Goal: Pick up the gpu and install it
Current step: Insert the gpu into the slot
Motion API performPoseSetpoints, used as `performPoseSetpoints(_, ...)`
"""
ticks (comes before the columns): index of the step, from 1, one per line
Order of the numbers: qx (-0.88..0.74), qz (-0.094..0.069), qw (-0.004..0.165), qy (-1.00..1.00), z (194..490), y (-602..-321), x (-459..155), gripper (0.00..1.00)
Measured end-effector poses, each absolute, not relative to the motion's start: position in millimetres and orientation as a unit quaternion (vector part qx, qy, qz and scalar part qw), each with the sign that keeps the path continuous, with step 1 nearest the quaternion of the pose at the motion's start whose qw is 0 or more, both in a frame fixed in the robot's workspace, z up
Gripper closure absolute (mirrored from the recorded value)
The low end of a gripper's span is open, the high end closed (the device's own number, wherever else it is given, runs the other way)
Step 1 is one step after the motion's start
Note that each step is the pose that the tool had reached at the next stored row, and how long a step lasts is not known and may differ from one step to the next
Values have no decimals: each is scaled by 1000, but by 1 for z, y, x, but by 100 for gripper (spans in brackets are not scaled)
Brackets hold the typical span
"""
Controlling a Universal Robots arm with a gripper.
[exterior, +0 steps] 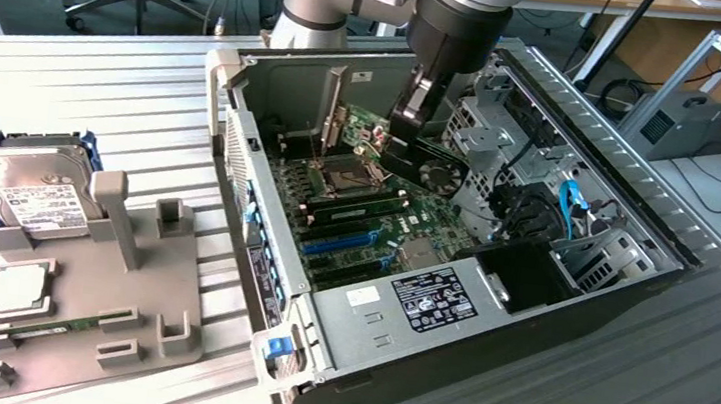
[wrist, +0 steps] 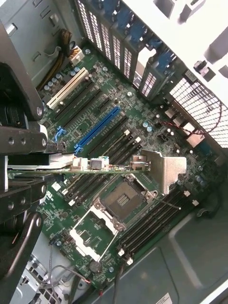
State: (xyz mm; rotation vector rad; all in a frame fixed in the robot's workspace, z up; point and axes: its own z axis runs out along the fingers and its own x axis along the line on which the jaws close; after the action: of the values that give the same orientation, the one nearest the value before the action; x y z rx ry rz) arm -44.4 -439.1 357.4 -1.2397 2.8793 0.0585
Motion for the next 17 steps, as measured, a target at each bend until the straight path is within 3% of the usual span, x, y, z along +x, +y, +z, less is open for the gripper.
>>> performPoseSetpoints(17, -441, 19, 2, 897, 357, -439, -44, 74)
